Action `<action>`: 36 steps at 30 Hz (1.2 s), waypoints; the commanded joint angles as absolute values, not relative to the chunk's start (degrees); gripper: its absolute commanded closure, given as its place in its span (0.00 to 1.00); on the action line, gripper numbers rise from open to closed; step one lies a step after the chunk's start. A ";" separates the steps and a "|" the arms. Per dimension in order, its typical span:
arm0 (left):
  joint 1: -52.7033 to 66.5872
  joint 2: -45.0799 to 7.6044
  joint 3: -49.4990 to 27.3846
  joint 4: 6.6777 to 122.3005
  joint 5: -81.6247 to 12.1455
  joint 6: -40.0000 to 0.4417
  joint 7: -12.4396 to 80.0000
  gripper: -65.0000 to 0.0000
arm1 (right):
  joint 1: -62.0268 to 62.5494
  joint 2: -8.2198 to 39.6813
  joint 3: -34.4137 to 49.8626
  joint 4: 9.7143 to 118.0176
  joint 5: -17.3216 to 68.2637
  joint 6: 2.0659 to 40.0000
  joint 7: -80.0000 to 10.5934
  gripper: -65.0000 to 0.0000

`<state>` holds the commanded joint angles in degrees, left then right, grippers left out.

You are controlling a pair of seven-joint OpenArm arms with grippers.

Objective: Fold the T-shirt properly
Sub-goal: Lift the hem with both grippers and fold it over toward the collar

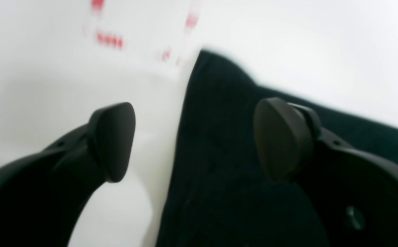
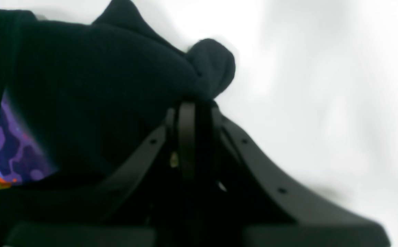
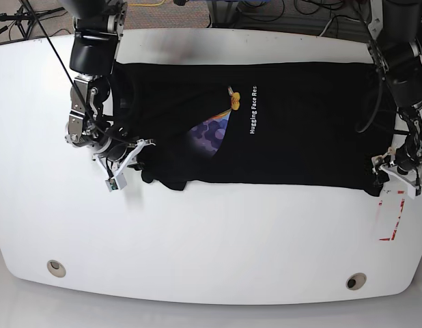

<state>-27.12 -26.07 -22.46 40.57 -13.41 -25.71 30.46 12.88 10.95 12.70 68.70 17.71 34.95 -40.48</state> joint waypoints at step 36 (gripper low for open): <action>-18.42 -24.04 -17.63 67.30 -13.58 -25.71 34.24 1.00 | 13.49 13.14 12.97 84.97 17.71 34.68 -49.89 0.94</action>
<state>-18.42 -24.04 -17.63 67.30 -13.58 -25.71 34.24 13.49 13.14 12.97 84.97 17.71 34.68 -49.89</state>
